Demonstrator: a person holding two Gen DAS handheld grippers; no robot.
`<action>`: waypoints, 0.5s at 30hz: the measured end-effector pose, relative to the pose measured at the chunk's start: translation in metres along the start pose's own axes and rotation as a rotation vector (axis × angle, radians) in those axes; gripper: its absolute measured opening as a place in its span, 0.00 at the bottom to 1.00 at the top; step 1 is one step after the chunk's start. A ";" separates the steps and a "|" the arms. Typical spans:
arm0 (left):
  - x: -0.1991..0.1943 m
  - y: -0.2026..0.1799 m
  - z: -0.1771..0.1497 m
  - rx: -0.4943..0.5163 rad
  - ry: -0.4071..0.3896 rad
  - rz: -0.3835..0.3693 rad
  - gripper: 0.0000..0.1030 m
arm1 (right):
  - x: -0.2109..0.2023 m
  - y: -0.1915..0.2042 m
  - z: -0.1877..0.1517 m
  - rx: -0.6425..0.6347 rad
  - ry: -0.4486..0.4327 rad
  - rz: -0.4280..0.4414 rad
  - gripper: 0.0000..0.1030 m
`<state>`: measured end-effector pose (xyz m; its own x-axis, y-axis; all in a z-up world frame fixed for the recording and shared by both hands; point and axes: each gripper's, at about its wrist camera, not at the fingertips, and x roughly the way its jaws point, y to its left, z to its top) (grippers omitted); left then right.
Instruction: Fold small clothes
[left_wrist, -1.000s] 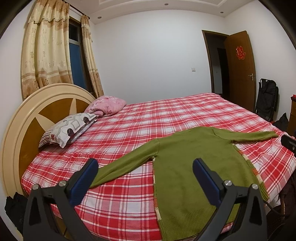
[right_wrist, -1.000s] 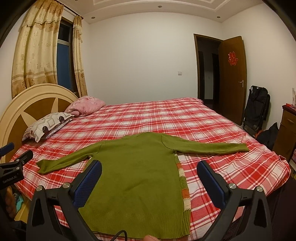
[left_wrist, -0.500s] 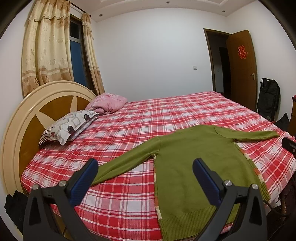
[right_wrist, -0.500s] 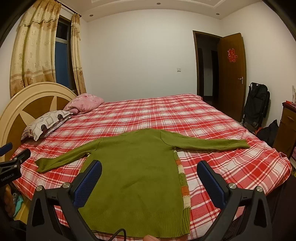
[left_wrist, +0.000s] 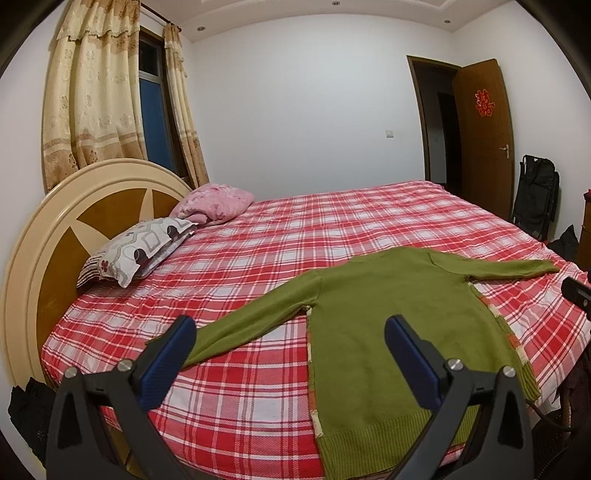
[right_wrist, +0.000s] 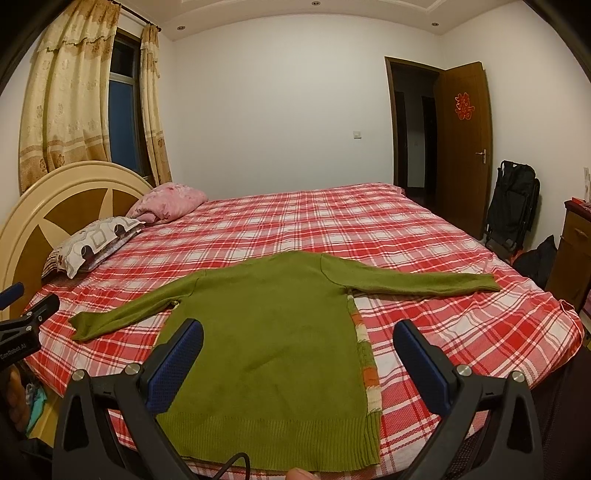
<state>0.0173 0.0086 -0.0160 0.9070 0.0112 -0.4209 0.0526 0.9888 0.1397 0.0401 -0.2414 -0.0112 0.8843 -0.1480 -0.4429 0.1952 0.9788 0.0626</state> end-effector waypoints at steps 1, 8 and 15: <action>0.001 0.000 0.000 0.000 0.003 0.000 1.00 | 0.001 0.000 0.000 0.000 0.004 0.000 0.99; 0.012 -0.001 -0.005 -0.001 0.018 -0.003 1.00 | 0.012 -0.001 -0.005 0.004 0.032 -0.010 0.99; 0.026 -0.006 -0.010 0.004 0.045 -0.009 1.00 | 0.028 -0.008 -0.012 0.016 0.077 -0.028 0.99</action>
<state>0.0360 0.0045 -0.0370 0.8867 0.0090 -0.4622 0.0624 0.9883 0.1389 0.0580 -0.2512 -0.0344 0.8434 -0.1632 -0.5119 0.2268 0.9719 0.0637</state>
